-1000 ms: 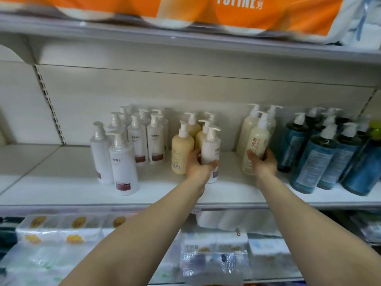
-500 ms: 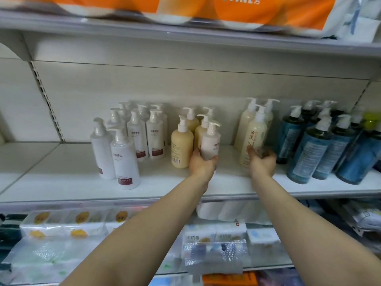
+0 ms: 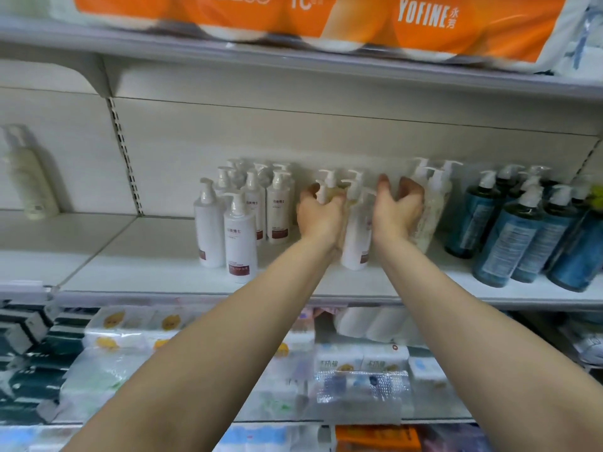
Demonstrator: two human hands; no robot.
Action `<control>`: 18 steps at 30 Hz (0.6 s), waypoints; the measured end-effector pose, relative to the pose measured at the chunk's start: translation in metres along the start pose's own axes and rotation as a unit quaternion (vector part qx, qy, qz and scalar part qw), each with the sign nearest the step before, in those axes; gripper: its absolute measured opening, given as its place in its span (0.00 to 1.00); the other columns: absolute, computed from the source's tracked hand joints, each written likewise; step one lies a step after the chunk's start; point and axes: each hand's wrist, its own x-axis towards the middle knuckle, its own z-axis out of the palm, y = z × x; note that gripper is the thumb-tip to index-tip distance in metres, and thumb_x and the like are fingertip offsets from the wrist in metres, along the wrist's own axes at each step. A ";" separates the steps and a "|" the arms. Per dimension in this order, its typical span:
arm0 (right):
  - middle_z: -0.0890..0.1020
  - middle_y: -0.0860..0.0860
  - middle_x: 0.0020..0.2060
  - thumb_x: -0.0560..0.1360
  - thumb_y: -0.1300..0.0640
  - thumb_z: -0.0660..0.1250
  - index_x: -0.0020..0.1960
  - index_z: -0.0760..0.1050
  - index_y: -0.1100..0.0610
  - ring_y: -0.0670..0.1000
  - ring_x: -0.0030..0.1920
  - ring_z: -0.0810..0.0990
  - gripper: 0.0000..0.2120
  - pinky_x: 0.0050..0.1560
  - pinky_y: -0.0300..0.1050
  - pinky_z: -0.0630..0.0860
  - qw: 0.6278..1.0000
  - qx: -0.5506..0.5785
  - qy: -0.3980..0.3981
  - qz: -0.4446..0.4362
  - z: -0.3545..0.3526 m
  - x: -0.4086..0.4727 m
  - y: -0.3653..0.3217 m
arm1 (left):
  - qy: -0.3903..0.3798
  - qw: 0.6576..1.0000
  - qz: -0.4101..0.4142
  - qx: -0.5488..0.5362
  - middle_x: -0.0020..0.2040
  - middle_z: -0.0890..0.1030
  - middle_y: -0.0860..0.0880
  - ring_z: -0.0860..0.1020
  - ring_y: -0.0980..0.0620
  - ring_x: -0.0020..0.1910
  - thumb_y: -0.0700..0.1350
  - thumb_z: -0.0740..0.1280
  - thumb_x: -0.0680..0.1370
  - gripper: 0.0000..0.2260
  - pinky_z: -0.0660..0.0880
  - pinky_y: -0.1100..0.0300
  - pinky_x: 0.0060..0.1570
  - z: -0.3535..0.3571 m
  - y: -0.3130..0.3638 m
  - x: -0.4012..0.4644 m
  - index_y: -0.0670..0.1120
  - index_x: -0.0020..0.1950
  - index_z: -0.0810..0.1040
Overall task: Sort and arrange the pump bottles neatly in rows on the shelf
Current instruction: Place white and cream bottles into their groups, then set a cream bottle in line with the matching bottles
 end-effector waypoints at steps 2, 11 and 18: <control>0.75 0.47 0.65 0.73 0.39 0.70 0.68 0.71 0.48 0.52 0.66 0.74 0.27 0.69 0.54 0.72 0.999 0.010 -0.028 -0.016 0.015 -0.012 -0.014 | 0.007 1.000 0.012 -0.012 0.66 0.72 0.52 0.72 0.55 0.56 0.50 0.69 0.79 0.24 0.69 0.60 0.56 -0.012 0.012 0.003 0.48 0.74 0.67; 0.73 0.46 0.70 0.77 0.40 0.67 0.71 0.70 0.44 0.50 0.67 0.73 0.24 0.67 0.48 0.70 0.975 0.038 -0.218 -0.015 0.075 -0.077 -0.058 | 0.112 0.990 0.079 -0.021 0.60 0.73 0.51 0.75 0.51 0.56 0.49 0.65 0.81 0.17 0.69 0.63 0.50 -0.086 0.062 0.012 0.49 0.69 0.71; 0.72 0.46 0.72 0.78 0.42 0.66 0.73 0.68 0.44 0.51 0.69 0.72 0.25 0.69 0.49 0.68 0.945 0.072 -0.318 0.006 0.132 -0.138 -0.090 | 0.242 0.964 0.096 -0.046 0.65 0.71 0.51 0.74 0.51 0.55 0.48 0.66 0.79 0.15 0.67 0.60 0.53 -0.174 0.081 0.030 0.50 0.66 0.72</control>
